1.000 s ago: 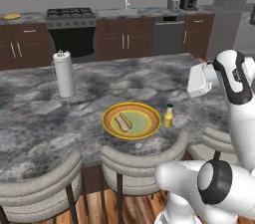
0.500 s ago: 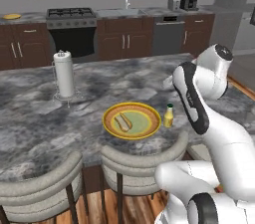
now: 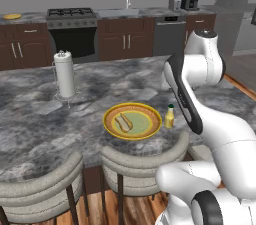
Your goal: Move the hot dog bun to the plate on the dining table and place the condiment next to that plate. Then navigate to the fridge and take the sausage and place it on the plate as well.
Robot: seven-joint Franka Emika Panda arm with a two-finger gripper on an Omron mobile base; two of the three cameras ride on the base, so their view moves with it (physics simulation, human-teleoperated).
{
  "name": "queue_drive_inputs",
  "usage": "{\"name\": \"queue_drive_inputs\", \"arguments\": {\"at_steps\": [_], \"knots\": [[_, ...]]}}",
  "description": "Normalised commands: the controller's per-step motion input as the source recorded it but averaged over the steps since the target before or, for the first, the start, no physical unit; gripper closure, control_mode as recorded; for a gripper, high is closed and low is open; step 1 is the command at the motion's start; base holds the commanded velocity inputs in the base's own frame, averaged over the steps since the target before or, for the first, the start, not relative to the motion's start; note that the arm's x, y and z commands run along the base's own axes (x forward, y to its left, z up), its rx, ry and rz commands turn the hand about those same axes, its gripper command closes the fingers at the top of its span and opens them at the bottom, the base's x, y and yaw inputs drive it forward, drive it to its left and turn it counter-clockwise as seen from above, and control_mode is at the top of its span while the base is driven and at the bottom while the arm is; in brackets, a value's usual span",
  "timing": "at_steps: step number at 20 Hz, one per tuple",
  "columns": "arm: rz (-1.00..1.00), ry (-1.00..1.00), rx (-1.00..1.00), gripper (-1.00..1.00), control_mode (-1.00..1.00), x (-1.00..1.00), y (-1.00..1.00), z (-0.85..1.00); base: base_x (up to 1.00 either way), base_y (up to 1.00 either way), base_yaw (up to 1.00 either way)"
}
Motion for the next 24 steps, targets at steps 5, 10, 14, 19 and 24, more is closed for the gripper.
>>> {"name": "queue_drive_inputs", "arguments": {"at_steps": [5, 10, 14, 19, 24], "knots": [[-0.01, 0.08, 0.00, -1.00, 1.00, -0.28, 0.05, 0.00, -0.10, 0.04, 0.00], [0.00, 0.00, 0.00, -1.00, 1.00, 0.00, 0.00, 0.00, -0.91, 0.50, 0.00], [0.00, 0.00, 0.00, -1.00, 1.00, 0.00, 0.00, 0.00, -1.00, 0.99, 0.00], [0.00, 0.00, 0.00, -1.00, 1.00, 0.00, 0.00, 0.00, -0.86, 1.00, 0.00], [0.00, 0.00, 0.00, -1.00, 1.00, 0.00, 0.00, 0.00, -0.54, 1.00, 0.00]]}}
